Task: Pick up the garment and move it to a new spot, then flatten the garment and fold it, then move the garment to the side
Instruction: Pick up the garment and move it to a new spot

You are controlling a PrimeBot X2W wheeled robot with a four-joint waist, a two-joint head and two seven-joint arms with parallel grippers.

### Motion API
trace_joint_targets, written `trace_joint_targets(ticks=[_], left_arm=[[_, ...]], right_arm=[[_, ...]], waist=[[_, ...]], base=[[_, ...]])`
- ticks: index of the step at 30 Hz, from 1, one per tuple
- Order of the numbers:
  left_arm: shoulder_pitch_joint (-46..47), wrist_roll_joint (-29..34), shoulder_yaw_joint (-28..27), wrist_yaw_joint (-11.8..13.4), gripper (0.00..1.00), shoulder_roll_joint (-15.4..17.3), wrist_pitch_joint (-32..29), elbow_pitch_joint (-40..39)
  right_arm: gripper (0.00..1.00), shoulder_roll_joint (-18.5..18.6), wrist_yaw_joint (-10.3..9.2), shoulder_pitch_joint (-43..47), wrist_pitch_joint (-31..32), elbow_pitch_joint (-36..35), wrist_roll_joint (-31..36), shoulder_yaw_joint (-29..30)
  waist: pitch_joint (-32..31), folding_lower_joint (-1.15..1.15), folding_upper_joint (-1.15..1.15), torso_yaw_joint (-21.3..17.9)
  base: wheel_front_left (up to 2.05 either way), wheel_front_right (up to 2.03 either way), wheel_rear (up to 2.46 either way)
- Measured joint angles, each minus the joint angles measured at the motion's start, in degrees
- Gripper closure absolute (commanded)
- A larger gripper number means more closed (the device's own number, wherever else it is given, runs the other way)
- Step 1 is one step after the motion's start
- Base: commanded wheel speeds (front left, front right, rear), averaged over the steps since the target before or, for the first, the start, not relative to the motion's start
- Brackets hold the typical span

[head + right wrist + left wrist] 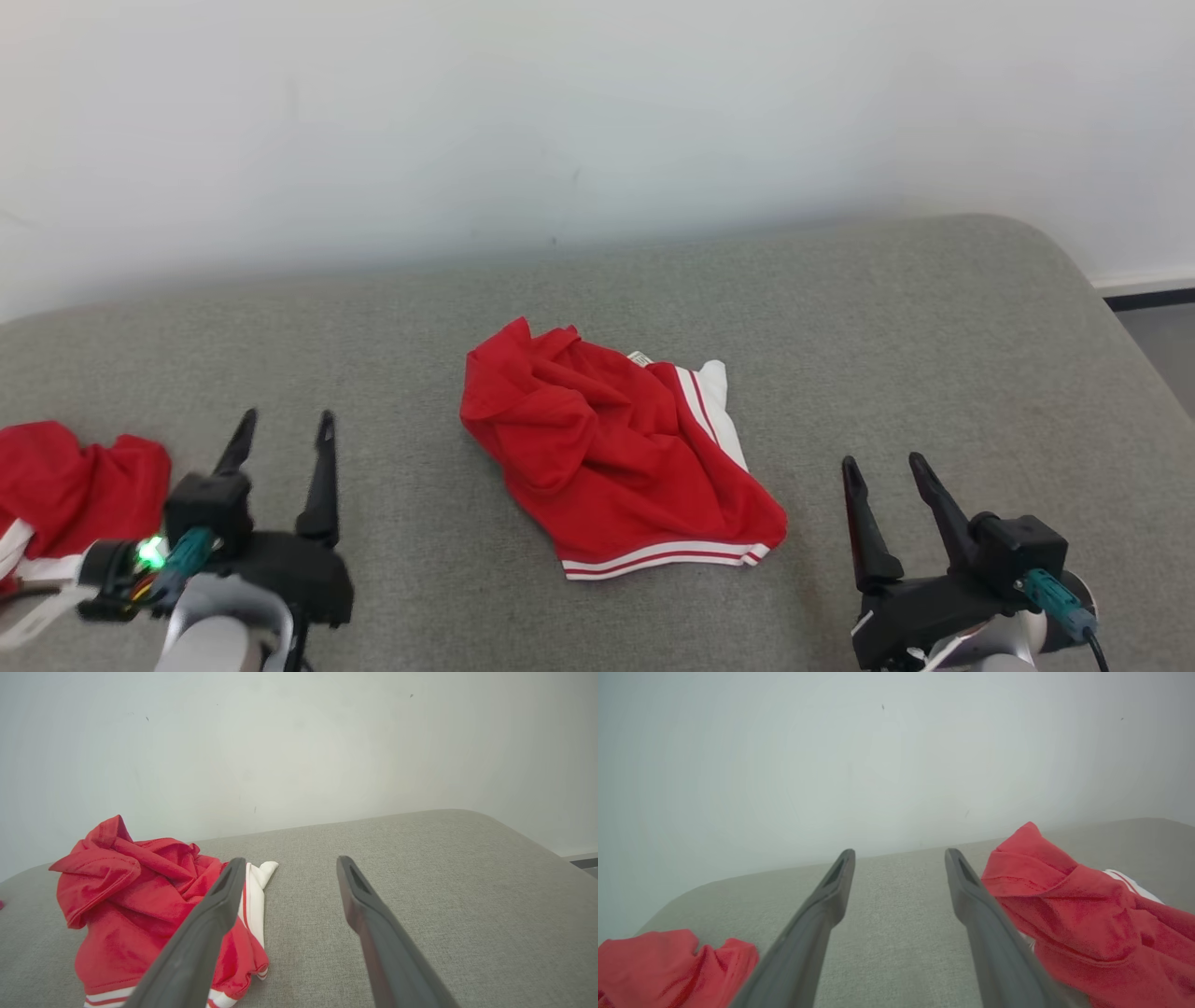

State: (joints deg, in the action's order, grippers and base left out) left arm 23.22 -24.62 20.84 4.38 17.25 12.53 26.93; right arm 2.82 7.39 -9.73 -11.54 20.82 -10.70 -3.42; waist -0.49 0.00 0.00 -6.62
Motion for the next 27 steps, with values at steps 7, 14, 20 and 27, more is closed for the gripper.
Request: trace_joint_targets(ticks=[7, 14, 20, 27], left_arm=[[-12.04, 0.26, -5.09, 7.27, 0.0, 6.98, -0.04, -11.35], [-22.77, 1.29, -5.58, 9.85, 0.0, 10.88, -1.27, -22.25], [-28.12, 0.04, -6.8, 11.55, 0.0, 10.46, -0.22, -27.53], [-32.24, -1.63, -8.79, 13.29, 0.0, 7.64, 1.57, -29.0]], right_arm=[[0.0, 0.03, 0.0, 2.55, 1.51, -2.75, 1.66, 2.56], [0.0, 0.01, 0.0, 4.72, 2.23, -4.5, 2.8, 4.15], [0.0, 0.01, 0.0, 6.48, 2.78, -5.95, 3.23, 4.67], [0.0, 0.01, 0.0, 7.65, 2.55, -7.2, 3.1, 4.45]], waist=[[-1.13, 0.0, 0.0, 2.61], [-1.61, -0.01, 0.0, 3.94], [-1.86, 0.0, 0.0, 4.77], [-2.07, 0.0, 0.0, 4.75]], base=[[0.0, 0.0, 0.0], [0.0, 0.0, 0.0], [0.0, 0.0, 0.0], [0.0, 0.0, 0.0]])
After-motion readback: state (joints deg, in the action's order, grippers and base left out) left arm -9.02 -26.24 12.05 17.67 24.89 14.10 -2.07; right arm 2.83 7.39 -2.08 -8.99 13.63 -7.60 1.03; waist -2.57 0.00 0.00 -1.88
